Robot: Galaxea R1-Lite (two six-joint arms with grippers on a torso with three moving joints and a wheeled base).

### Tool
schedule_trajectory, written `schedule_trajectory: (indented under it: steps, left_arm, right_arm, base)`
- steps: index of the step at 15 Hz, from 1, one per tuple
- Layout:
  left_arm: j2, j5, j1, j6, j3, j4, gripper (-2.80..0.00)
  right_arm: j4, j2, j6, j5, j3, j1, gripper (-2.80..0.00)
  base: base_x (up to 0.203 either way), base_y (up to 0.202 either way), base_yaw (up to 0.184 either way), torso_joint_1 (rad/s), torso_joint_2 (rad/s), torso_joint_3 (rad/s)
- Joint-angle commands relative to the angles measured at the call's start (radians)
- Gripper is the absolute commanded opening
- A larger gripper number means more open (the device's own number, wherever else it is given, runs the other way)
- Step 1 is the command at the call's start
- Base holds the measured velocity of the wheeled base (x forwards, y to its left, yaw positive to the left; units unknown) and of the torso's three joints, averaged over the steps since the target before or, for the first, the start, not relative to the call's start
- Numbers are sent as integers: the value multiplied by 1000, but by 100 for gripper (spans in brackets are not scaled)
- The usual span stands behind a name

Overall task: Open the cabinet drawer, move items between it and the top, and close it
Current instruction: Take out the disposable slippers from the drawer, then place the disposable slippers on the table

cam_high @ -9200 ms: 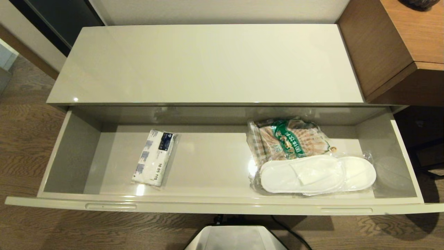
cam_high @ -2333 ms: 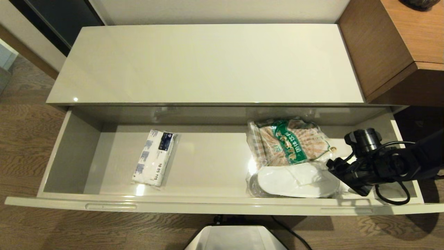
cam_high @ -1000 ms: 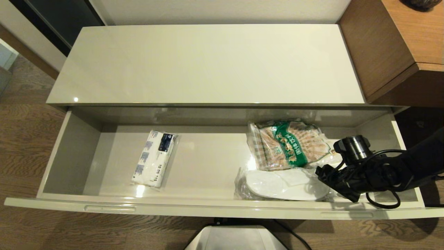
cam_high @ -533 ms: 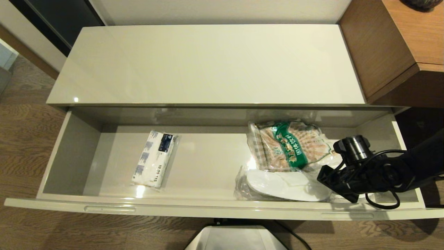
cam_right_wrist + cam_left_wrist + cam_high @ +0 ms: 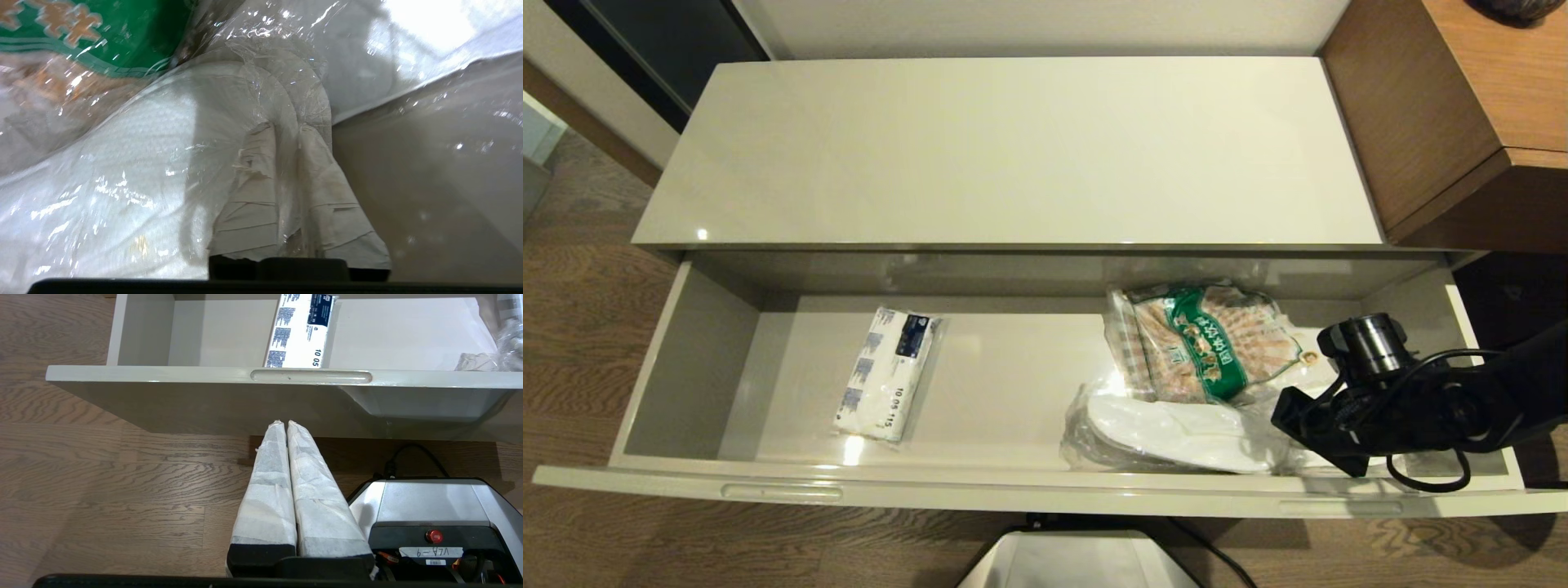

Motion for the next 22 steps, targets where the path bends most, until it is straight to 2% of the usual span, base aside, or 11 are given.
schedule_trajectory:
  steps: [1,7,14,19,22]
  left_arm:
    - [1,0,0,0,0,0,-280]
    - [1,0,2,0,0,0,-280]
    - [1,0,0,0,0,0,-280]
    - [0,0,0,0,0,0,-280]
    - [1,0,0,0,0,0,-280]
  right_arm:
    - [-3,-44,4,14,-11,-1,-280]
    - [101,-212,1,52,-78,-3,-280]
    - [247,-356,2,57,-184,-3,-280]
    - [445,-595,-21,56,-286,3,-280]
    - [599,-657,-38,49,-471,28,-280]
  base:
    - [0,0,0,0,0,0]
    - [0,0,0,0,0,0]
    - [0,0,0,0,0,0]
    - [0,0,0,0,0,0]
    - [0,0,0,0,0,0]
